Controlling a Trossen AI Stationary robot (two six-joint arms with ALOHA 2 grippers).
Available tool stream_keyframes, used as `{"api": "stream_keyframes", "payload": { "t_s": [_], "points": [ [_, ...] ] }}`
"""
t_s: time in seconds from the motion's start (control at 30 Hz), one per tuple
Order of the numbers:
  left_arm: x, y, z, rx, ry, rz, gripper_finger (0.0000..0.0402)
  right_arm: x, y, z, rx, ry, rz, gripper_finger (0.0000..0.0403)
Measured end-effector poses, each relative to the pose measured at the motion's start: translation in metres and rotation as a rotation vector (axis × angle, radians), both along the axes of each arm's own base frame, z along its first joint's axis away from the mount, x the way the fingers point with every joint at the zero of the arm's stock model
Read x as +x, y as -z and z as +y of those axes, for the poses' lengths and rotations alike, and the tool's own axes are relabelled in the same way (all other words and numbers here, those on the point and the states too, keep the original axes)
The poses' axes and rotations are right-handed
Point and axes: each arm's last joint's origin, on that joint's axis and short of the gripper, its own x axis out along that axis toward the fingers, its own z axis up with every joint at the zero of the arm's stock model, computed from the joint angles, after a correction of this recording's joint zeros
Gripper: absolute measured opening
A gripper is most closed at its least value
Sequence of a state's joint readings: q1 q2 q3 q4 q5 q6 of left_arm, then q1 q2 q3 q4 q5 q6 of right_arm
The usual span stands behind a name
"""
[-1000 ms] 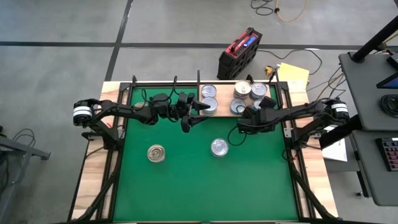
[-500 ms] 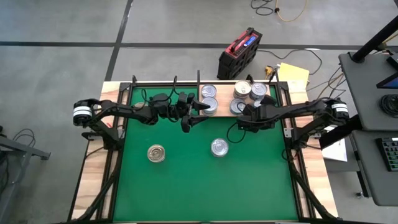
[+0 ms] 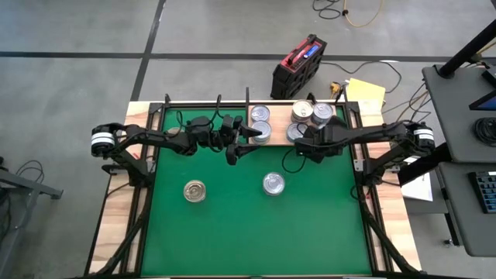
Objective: Stack canned seafood by type on shelf
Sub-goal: Stack the green/blue tuna can on top of the green/blue tuna can on the shelf
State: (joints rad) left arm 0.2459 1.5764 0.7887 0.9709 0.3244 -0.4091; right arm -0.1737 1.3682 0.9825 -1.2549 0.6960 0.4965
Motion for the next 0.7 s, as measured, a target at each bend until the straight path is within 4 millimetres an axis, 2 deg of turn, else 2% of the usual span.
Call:
{"api": "stream_keyframes", "payload": {
  "t_s": [0.7],
  "points": [
    [0.0000,0.0001,0.0000,0.000,0.000,0.001,0.0280,-0.0028,-0.0018,-0.0068,-0.002,0.038,0.009,0.0322]
  ]
}}
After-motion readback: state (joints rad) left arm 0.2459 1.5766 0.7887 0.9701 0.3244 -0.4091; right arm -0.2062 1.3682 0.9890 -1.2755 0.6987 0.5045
